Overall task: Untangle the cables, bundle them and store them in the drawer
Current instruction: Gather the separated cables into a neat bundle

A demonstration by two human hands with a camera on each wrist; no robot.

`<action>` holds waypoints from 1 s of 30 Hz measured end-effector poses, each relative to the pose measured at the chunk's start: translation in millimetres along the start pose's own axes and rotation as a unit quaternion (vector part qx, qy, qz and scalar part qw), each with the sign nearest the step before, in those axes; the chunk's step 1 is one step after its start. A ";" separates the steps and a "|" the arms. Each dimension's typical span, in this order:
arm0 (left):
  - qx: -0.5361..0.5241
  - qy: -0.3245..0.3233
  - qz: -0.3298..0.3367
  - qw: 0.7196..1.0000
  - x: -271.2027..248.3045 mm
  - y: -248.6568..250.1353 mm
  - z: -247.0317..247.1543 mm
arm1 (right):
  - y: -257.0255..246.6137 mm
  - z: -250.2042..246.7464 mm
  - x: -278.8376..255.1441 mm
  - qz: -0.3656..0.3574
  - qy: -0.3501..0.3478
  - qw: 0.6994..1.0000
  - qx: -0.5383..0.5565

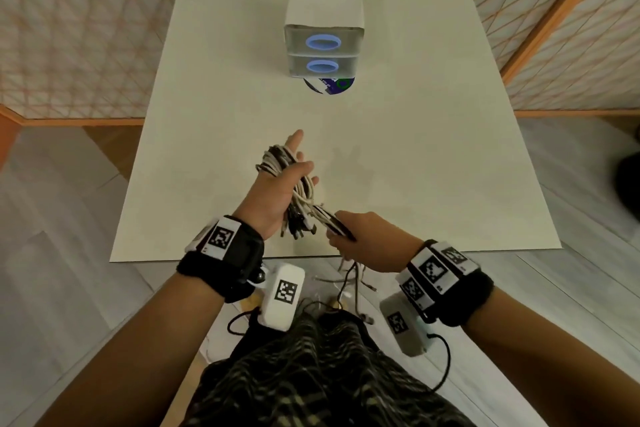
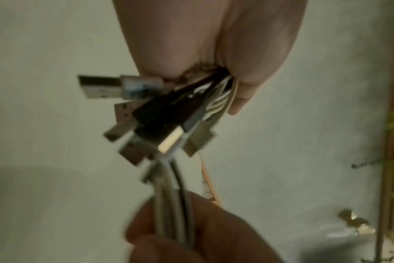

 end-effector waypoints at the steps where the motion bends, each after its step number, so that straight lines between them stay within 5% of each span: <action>1: 0.018 0.011 -0.004 1.000 4.0 -4.7 -4.5 | 0.1 -4.7 -4.2 0.012 -0.009 0.999 -0.029; 6: 0.256 -0.016 0.000 0.966 8.8 -13.1 -13.0 | -5.6 -7.3 -7.8 -0.008 -0.043 0.972 -0.230; 10: 0.390 -0.147 -0.057 0.907 -2.9 -19.1 -7.9 | -7.3 -29.8 -3.3 -0.119 -0.012 0.951 -0.284; 15: 0.198 -0.224 -0.114 0.947 -15.5 -16.0 0.2 | -1.2 -64.6 8.3 -0.175 0.044 0.977 -0.117; 19: 0.134 -0.218 -0.134 0.957 -15.0 -21.1 -0.5 | 9.9 -70.4 10.9 -0.190 0.092 0.975 -0.073; 24: -0.079 -0.205 -0.167 0.961 -13.3 -21.4 -6.0 | 16.0 -64.8 7.7 -0.195 0.271 0.940 -0.069; 30: -0.091 -0.177 -0.164 0.966 -17.5 -15.9 4.3 | 18.4 -65.7 4.1 -0.163 0.395 0.898 -0.100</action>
Point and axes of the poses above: each hand's wrist, its own x-axis towards the middle knuckle, its own z-axis out of the palm, y = z × x, the point moved 1 cm from there along x, towards the middle knuckle, and after that the axes turned 8 degrees about -z, right-handed, at the moved point
